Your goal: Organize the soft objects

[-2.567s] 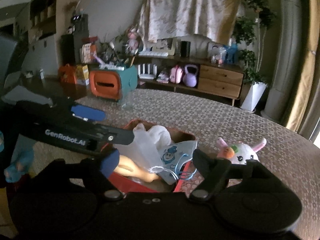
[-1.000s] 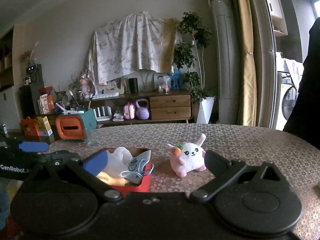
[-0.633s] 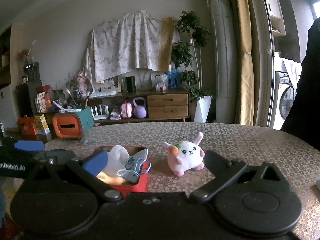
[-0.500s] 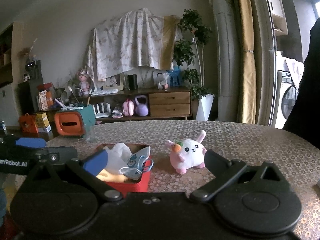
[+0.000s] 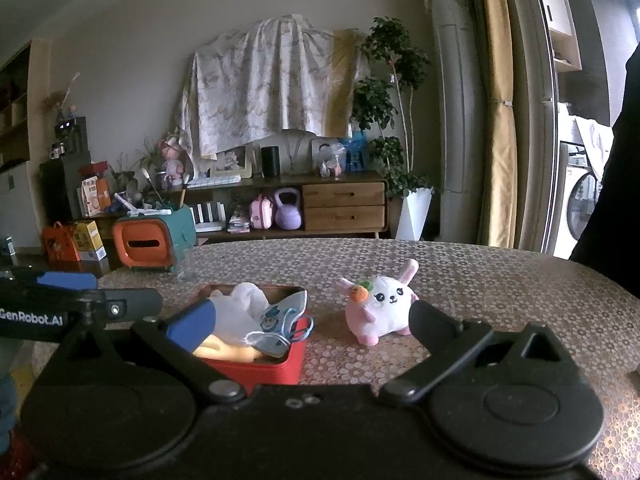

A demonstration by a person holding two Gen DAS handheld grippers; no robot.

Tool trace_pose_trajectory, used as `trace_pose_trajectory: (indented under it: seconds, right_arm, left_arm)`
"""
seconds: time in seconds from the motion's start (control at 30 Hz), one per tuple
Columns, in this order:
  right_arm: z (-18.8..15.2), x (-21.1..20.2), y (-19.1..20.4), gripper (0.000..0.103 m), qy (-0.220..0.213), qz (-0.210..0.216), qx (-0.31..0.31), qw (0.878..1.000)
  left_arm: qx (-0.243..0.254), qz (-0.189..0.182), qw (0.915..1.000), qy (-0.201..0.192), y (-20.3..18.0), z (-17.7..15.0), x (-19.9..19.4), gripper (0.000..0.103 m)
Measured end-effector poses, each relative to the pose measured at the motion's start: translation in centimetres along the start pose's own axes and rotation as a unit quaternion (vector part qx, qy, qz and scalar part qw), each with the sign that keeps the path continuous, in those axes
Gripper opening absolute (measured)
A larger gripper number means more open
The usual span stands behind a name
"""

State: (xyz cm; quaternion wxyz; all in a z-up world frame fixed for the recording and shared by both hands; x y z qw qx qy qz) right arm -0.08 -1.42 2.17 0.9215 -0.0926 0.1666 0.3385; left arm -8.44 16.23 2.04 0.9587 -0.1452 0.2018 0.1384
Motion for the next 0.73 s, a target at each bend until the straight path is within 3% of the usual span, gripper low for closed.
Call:
trace_pose_trajectory:
  seconds: [0.73]
  right_arm:
    - [-0.26,0.13,-0.67,0.103,0.007,-0.014,0.018,1.0]
  left_arm:
    - [-0.002,-0.019,0.9998,-0.002,-0.65,-0.23,-0.05,0.103]
Point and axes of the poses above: each gripper's, at about its wrist camera, not at the fingertips, and x roughly the way its jaws point, y to its left, z to its top, the point moved 1 cm from there along x, roughly the way its jaws point, and after that the axes turned 8 degrees about -x, right-handed, at the moved point
